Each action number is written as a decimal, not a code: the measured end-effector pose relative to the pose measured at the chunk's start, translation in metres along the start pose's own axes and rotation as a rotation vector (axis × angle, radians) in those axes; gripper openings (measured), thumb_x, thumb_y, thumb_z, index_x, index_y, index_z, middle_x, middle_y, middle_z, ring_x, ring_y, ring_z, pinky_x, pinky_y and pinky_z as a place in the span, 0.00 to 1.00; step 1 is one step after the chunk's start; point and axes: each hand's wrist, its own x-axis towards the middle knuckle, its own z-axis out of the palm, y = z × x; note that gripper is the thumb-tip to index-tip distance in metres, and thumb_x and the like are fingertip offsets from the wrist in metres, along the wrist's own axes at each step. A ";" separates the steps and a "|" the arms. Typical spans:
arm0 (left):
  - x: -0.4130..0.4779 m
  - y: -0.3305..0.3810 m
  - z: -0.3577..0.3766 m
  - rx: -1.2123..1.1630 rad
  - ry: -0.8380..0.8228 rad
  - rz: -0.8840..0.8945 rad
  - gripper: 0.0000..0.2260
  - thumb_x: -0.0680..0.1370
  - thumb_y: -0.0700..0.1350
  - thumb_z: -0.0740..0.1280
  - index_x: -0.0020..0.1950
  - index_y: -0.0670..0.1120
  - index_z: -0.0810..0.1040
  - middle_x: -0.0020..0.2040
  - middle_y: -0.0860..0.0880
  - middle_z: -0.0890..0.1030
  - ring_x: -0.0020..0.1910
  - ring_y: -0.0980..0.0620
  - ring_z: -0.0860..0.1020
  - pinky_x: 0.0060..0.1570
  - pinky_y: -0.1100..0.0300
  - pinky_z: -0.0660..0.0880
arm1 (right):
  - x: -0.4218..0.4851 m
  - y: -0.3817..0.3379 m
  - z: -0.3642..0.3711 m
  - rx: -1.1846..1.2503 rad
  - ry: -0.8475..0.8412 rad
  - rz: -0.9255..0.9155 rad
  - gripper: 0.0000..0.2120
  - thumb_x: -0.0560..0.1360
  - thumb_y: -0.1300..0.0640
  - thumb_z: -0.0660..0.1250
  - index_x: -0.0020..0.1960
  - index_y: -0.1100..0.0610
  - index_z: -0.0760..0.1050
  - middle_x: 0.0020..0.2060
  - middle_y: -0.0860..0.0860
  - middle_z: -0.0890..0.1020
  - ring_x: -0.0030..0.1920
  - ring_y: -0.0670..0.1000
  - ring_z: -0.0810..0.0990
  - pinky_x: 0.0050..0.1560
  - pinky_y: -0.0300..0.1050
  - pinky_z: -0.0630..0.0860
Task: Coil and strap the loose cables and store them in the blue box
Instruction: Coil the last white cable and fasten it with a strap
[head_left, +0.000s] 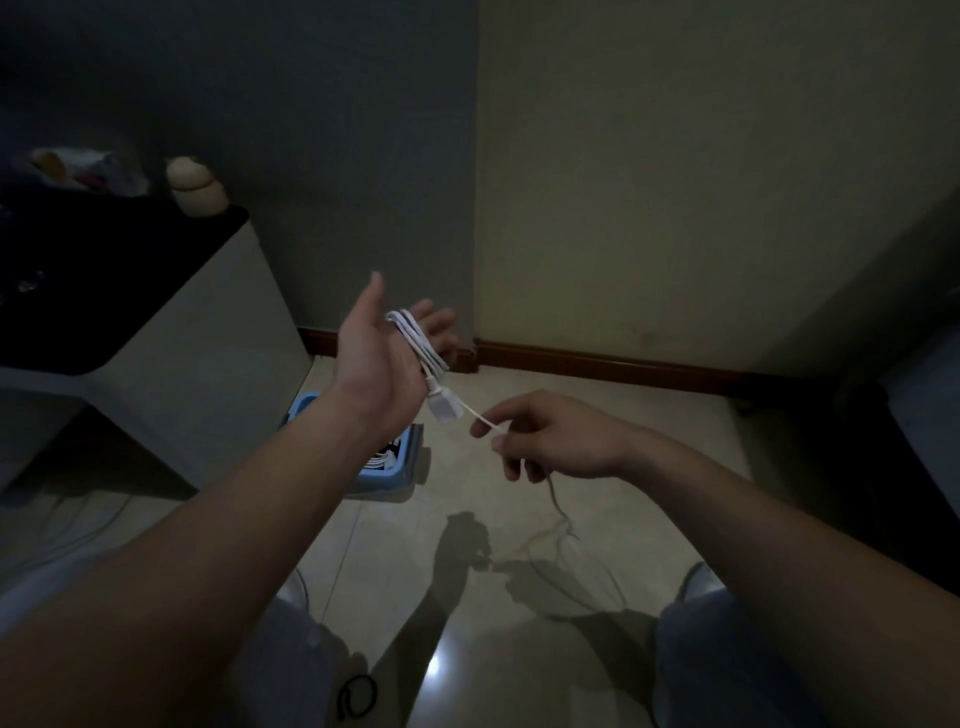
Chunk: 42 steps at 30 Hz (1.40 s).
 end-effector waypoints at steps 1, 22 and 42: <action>0.002 0.002 0.000 0.044 0.019 0.022 0.31 0.80 0.66 0.56 0.65 0.40 0.73 0.49 0.44 0.87 0.45 0.49 0.85 0.49 0.54 0.78 | -0.001 -0.002 0.001 0.017 0.002 -0.019 0.10 0.82 0.57 0.64 0.61 0.53 0.79 0.36 0.52 0.84 0.34 0.47 0.80 0.36 0.37 0.77; -0.011 -0.026 0.015 1.136 -0.328 -0.050 0.27 0.75 0.69 0.53 0.40 0.48 0.76 0.29 0.49 0.68 0.28 0.51 0.64 0.34 0.53 0.64 | 0.001 -0.002 -0.014 -0.188 0.552 -0.151 0.15 0.64 0.41 0.75 0.33 0.52 0.77 0.26 0.44 0.78 0.28 0.44 0.74 0.31 0.45 0.68; -0.015 -0.012 0.027 -0.025 -0.424 -0.334 0.21 0.84 0.57 0.52 0.40 0.46 0.72 0.24 0.54 0.59 0.21 0.57 0.55 0.27 0.63 0.65 | 0.017 0.025 -0.026 0.136 0.416 -0.131 0.15 0.83 0.57 0.61 0.40 0.52 0.78 0.25 0.41 0.72 0.29 0.41 0.69 0.34 0.39 0.68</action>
